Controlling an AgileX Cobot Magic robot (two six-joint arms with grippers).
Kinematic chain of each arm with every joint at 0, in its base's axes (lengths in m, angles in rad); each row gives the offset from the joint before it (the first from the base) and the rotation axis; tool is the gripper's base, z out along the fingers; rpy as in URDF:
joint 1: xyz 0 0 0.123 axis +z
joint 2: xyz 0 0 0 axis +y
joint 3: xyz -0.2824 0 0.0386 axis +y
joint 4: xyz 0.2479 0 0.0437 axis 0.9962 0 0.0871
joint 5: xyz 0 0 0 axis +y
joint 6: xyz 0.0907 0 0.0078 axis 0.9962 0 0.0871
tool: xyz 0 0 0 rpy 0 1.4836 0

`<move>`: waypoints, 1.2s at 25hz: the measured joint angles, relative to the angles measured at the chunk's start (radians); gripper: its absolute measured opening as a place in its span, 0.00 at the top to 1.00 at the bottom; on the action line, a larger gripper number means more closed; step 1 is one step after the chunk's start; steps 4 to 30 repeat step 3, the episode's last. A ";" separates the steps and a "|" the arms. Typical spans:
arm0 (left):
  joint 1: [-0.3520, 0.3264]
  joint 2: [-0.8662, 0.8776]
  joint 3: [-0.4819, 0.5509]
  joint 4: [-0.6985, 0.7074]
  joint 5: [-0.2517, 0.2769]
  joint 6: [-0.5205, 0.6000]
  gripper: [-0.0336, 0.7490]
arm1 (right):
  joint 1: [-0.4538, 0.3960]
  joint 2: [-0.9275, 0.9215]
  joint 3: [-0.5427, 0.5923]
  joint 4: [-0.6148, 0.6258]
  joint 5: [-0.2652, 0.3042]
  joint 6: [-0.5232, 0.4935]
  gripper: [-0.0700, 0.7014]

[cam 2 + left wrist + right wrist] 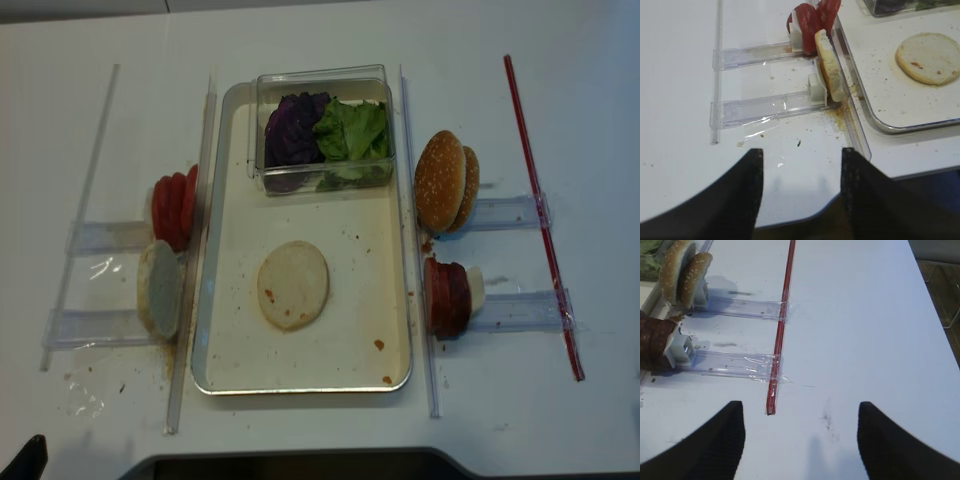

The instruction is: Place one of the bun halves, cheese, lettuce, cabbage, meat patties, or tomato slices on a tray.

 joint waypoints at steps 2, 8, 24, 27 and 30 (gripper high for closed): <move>0.000 0.000 0.000 0.000 -0.002 0.000 0.53 | 0.000 0.000 0.000 0.000 0.000 0.000 0.25; 0.000 0.000 0.000 0.000 -0.002 0.000 0.53 | 0.000 0.000 0.000 0.000 0.000 0.000 0.25; 0.000 0.000 0.000 0.000 -0.002 0.000 0.53 | 0.000 0.000 0.000 0.000 0.000 0.000 0.25; 0.000 0.000 0.000 0.000 -0.002 0.000 0.53 | 0.000 0.000 0.000 0.000 0.000 0.000 0.25; 0.000 0.000 0.000 0.000 -0.002 0.000 0.53 | 0.000 0.000 0.000 0.000 0.000 0.000 0.25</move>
